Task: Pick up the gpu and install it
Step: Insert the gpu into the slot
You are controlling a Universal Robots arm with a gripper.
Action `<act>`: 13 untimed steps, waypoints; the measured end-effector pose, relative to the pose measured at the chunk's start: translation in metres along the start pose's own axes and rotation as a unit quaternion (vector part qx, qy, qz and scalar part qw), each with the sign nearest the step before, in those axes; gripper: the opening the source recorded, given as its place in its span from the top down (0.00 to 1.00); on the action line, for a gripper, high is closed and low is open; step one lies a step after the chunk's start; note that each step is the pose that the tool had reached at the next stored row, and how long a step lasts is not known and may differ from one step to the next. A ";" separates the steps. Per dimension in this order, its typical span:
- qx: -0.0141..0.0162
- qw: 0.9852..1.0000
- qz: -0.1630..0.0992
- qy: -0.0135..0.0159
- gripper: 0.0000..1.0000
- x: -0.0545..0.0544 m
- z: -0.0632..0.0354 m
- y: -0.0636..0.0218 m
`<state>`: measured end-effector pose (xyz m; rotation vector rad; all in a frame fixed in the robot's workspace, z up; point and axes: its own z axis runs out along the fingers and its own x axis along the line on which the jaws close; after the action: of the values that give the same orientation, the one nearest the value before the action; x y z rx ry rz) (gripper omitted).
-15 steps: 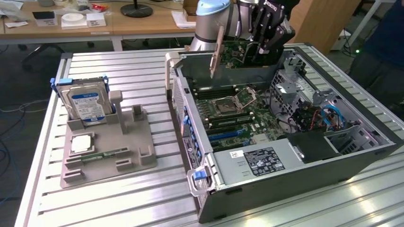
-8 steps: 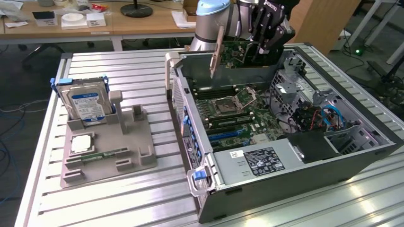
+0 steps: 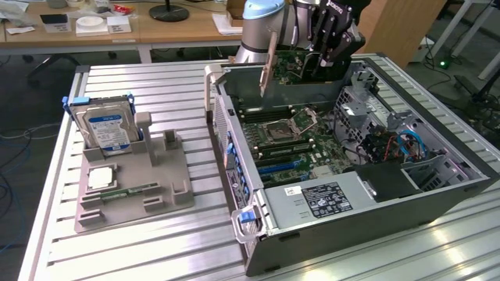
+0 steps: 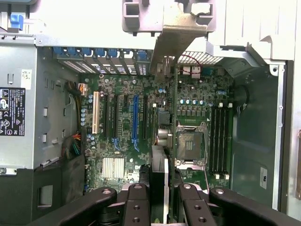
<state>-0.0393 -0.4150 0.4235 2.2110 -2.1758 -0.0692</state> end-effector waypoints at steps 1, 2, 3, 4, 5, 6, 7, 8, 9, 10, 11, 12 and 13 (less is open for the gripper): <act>0.000 1.000 0.000 0.000 0.73 0.000 0.0000 0.0000; 0.000 1.000 0.000 0.000 0.73 0.000 0.0000 0.0000; 0.000 1.000 0.000 0.000 0.73 0.000 0.0001 0.0000; 0.000 1.000 0.000 -0.001 0.73 0.000 0.0005 0.0000; 0.000 1.000 0.000 -0.004 0.73 0.000 0.0009 0.0001; 0.000 1.000 0.000 -0.006 0.73 0.000 0.0022 0.0001; 0.001 1.000 0.000 -0.007 0.73 0.000 0.0038 0.0000; 0.001 1.000 0.000 -0.007 0.73 0.000 0.0056 -0.0002; 0.002 1.000 0.000 -0.006 0.73 0.000 0.0071 -0.0003; 0.004 1.000 -0.001 -0.006 0.73 0.000 0.0080 -0.0004; 0.008 1.000 -0.001 -0.006 0.73 0.000 0.0083 -0.0004; 0.017 1.000 -0.002 -0.006 0.73 0.000 0.0085 -0.0004; 0.024 1.000 -0.002 -0.005 0.73 0.000 0.0088 -0.0002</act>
<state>-0.0396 -0.4147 0.4147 2.2463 -2.2005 -0.0298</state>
